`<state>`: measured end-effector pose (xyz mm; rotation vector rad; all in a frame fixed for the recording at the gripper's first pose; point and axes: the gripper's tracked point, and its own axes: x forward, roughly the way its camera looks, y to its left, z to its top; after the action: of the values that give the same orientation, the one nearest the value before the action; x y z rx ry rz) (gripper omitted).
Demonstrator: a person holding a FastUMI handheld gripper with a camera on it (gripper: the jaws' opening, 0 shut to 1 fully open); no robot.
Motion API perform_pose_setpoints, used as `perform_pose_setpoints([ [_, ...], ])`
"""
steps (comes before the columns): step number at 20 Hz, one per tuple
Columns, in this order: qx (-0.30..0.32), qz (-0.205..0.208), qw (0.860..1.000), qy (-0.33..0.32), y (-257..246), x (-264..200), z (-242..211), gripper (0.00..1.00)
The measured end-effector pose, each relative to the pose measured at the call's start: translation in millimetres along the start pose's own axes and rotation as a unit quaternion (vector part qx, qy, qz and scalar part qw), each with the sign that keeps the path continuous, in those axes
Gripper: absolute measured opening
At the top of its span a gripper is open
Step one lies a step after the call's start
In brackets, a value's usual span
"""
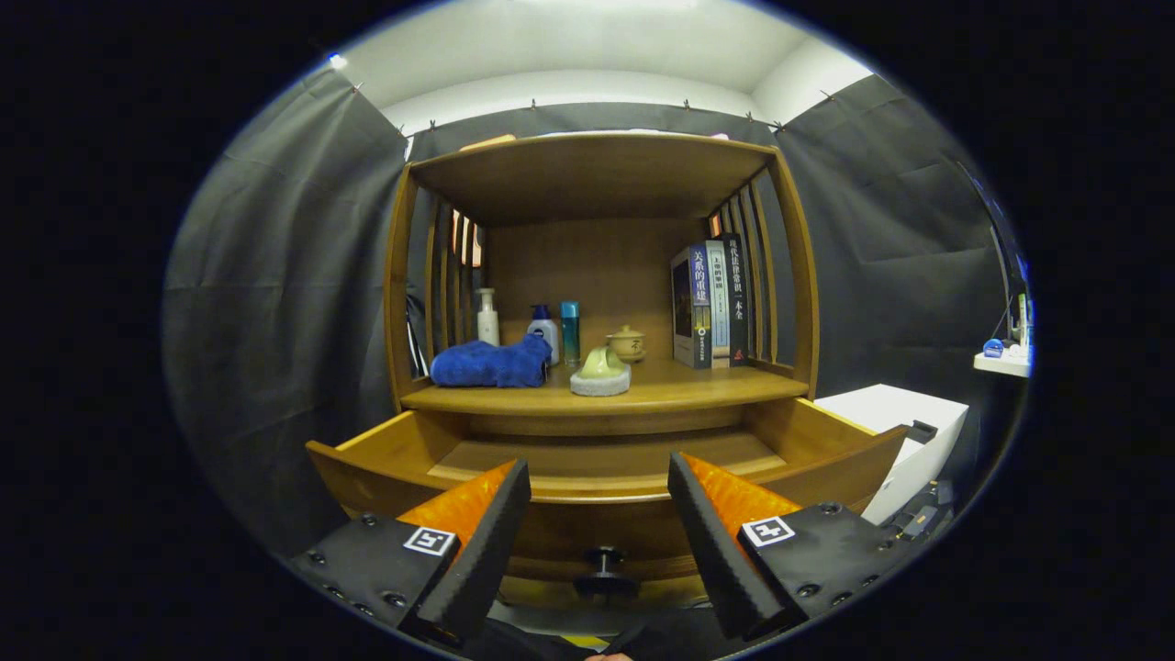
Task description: Pull open the drawer, take out the items inside it, and place them on the countertop above the cabinet.
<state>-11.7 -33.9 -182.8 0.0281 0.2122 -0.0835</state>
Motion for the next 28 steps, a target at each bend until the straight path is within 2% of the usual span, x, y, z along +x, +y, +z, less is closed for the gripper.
perform_pose_setpoints([
  [12, -0.028, -0.026, 0.999, 0.000, -4.0, 10.5, -29.6, 0.97],
  [15, -0.007, -0.035, 0.996, 0.077, -12.0, 11.3, -79.2, 0.97],
  [17, 0.045, -0.025, 0.993, 0.110, -9.3, 9.8, -99.2, 0.97],
  [19, 0.074, -0.021, 0.991, 0.108, -9.6, 15.8, -96.3, 0.98],
  [28, 0.029, -0.023, 0.995, 0.098, -13.8, 38.7, -88.9, 0.97],
])
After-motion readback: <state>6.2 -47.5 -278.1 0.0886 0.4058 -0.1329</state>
